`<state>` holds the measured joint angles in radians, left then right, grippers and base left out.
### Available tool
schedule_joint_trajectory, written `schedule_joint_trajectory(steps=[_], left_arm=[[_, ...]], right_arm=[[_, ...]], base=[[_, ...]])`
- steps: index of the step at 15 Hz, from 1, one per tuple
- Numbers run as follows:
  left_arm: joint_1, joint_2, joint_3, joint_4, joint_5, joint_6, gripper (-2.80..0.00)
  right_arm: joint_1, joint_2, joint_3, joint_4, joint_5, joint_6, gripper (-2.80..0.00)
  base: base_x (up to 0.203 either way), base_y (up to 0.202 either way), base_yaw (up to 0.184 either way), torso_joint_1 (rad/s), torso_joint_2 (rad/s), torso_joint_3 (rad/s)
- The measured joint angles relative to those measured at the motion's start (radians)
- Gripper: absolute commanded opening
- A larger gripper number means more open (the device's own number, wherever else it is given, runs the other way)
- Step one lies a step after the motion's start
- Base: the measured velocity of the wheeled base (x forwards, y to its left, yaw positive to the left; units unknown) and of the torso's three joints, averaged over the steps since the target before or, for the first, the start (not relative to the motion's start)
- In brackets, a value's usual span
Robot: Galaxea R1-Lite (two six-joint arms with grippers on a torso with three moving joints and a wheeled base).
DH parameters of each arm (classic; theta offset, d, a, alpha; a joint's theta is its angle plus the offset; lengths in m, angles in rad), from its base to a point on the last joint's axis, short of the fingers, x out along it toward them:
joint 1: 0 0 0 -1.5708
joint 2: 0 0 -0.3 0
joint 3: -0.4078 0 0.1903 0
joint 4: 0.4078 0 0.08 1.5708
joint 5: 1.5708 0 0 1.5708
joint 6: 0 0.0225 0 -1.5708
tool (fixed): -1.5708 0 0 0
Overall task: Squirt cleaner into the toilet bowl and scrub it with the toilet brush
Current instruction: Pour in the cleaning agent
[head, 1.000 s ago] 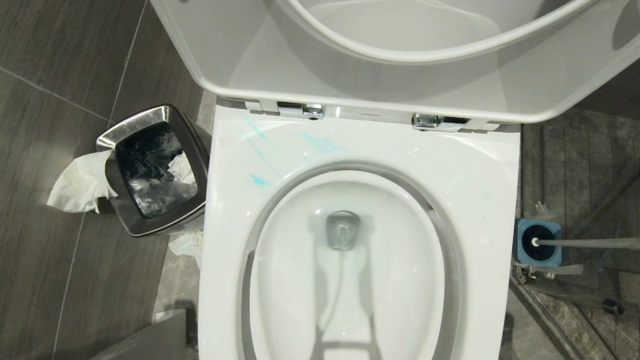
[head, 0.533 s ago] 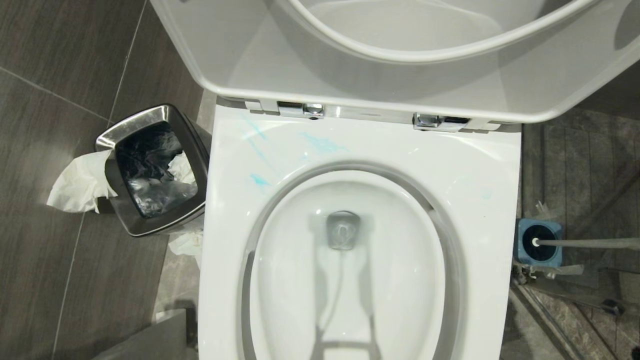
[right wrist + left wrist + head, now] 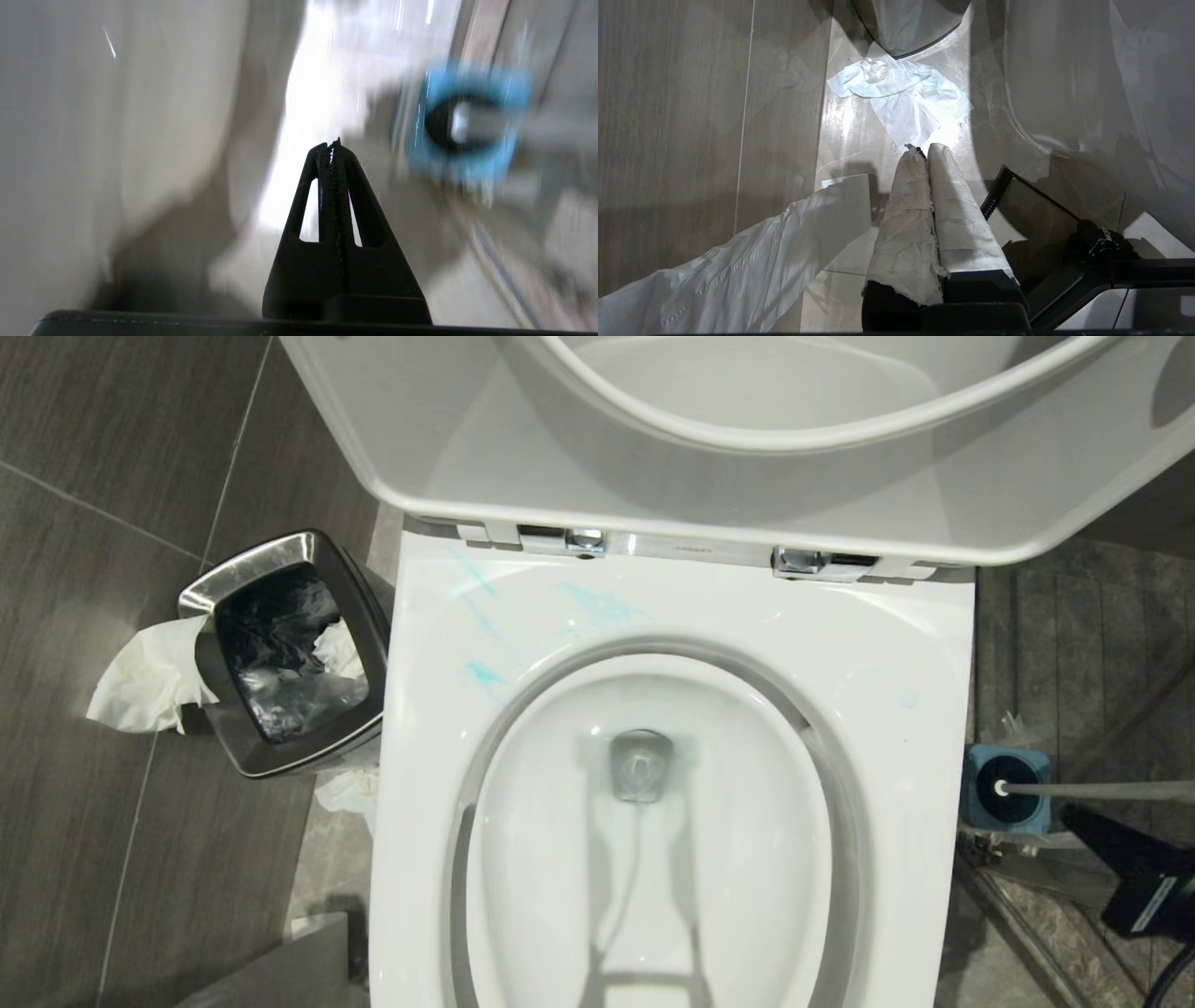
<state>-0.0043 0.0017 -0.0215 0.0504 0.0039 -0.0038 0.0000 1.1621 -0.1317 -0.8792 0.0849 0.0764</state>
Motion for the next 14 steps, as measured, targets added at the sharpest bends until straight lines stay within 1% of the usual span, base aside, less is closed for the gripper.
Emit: schedule_joint_trajectory(steps=[1,2,5,10,14], left_arm=[[0.000,0.000,0.000,0.000,0.000,0.000,-2.80],[0.000,0.000,0.000,0.000,0.000,0.000,-2.80],[-0.001,0.000,0.000,0.000,0.000,0.000,-2.80],[0.000,0.000,0.000,0.000,0.000,0.000,-2.80],[-0.001,0.000,0.000,0.000,0.000,0.000,-2.80]], right_arm=[[0.000,0.016,0.011,-0.065,0.003,0.004,-2.80],[0.000,0.026,0.023,-0.083,0.006,0.008,-2.80],[0.000,0.046,0.050,-0.086,0.009,0.010,-2.80],[0.001,0.072,0.035,-0.090,0.024,0.010,-2.80],[0.001,0.065,0.074,-0.091,0.023,0.011,-2.80]], base=[[0.000,0.000,0.000,0.000,0.00,0.000],[0.000,0.000,0.000,0.000,0.00,0.000],[0.000,0.000,0.000,0.000,0.00,0.000],[0.000,0.000,0.000,0.000,0.00,0.000],[0.000,0.000,0.000,0.000,0.00,0.000]])
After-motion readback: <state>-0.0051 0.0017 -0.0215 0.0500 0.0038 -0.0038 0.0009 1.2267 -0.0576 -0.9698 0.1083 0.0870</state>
